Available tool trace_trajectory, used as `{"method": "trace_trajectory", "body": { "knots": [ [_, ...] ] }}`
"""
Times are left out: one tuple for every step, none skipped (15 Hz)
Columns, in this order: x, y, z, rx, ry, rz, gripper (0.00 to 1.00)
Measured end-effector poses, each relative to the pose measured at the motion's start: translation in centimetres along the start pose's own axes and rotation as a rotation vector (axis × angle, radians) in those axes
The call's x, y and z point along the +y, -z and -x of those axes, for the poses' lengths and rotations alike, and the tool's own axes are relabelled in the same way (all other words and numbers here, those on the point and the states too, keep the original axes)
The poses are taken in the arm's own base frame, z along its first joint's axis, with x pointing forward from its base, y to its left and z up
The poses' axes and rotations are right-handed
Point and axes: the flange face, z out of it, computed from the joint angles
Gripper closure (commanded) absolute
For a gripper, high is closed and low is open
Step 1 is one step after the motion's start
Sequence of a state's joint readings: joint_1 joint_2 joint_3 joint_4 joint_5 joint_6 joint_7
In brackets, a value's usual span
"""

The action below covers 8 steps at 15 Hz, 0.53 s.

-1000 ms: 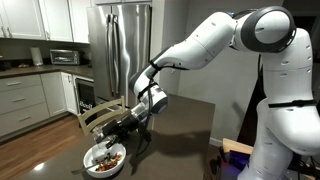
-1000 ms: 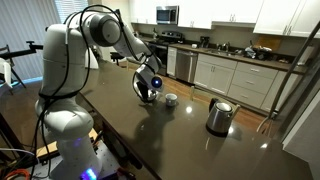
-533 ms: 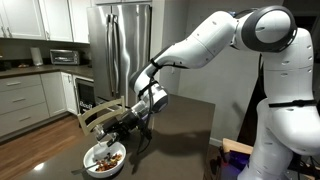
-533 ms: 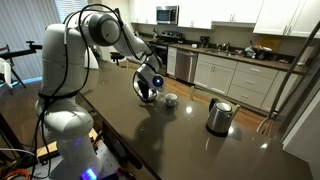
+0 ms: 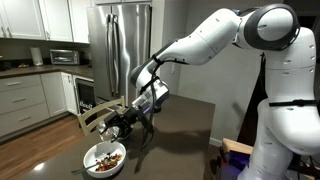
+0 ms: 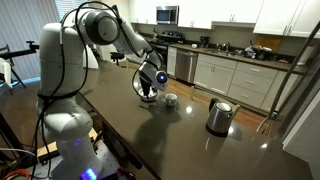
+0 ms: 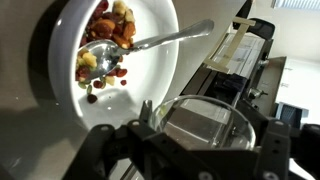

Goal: Pick up the glass cup and pour some of it's content into the bowl

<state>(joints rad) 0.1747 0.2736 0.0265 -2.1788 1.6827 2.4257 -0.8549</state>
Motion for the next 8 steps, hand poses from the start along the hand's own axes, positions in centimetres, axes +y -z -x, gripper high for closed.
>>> {"method": "trace_trajectory", "body": {
  "knots": [
    [-0.12,0.18,-0.11,0.002,-0.004,-0.001,0.16],
    [-0.22,0.27,-0.15,0.003,-0.005,-0.002,0.16],
    [-0.25,0.3,-0.16,0.004,-0.005,-0.002,0.16],
    [-0.26,0.29,-0.14,0.004,-0.006,-0.002,0.16],
    [-0.25,0.29,-0.13,0.003,-0.006,-0.002,0.41],
    [-0.24,0.29,-0.13,0.003,-0.006,-0.002,0.41],
    [-0.2,0.26,-0.11,0.003,-0.007,-0.001,0.41],
    [-0.11,0.2,-0.08,0.002,-0.008,0.0,0.41]
  ]
}}
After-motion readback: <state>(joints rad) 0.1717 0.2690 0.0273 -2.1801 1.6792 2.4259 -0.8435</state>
